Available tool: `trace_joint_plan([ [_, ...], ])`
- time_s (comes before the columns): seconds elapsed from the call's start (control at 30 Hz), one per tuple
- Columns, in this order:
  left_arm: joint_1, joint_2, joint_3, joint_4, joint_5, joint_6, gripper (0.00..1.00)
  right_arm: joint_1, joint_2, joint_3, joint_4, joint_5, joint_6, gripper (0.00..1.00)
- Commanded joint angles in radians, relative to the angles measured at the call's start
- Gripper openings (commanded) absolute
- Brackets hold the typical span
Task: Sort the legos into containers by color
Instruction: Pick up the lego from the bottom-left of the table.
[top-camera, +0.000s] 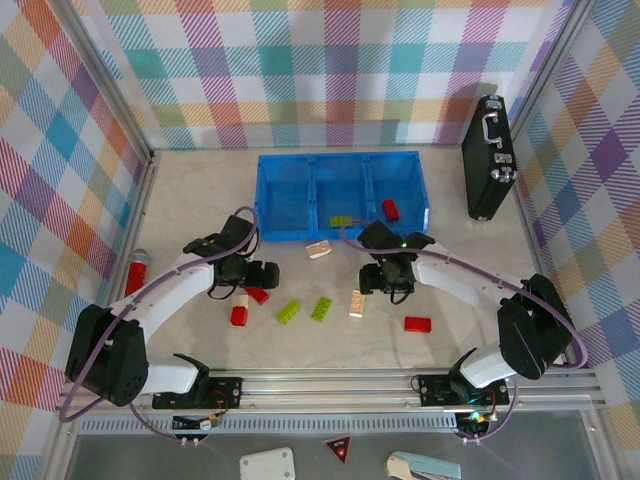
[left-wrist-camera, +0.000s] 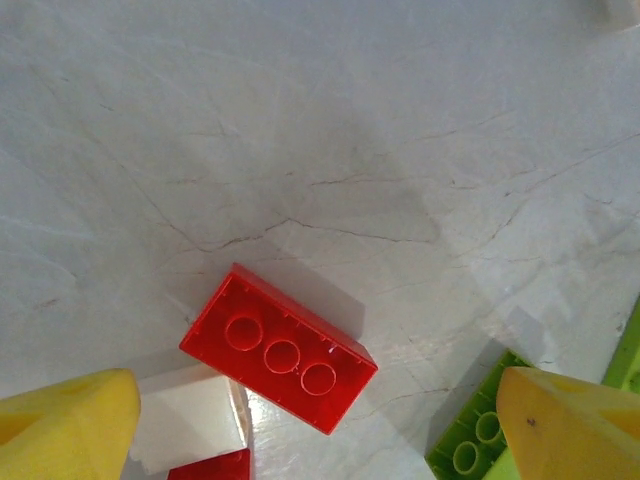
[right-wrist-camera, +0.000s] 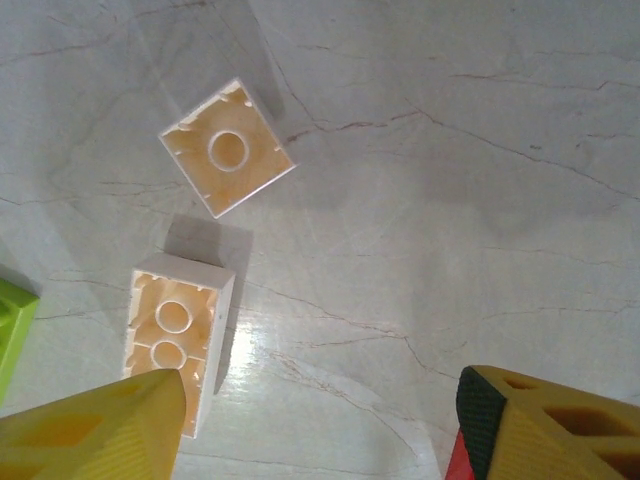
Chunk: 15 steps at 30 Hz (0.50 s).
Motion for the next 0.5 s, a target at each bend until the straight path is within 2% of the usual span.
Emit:
trace_joint_plan([
  [0.0,-0.017,0.041,-0.006,0.019,0.009,0.008,0.91,0.009,-0.005,-0.018,0.015,-0.018,0.02,0.73],
  [0.27,-0.019,0.193,0.05,0.038,0.008,0.036,0.91,0.009,-0.016,-0.021,0.008,-0.014,0.017,0.73],
  [0.47,-0.02,0.221,0.053,0.007,-0.07,-0.04,0.9,0.009,-0.027,-0.027,0.007,-0.012,0.023,0.72],
])
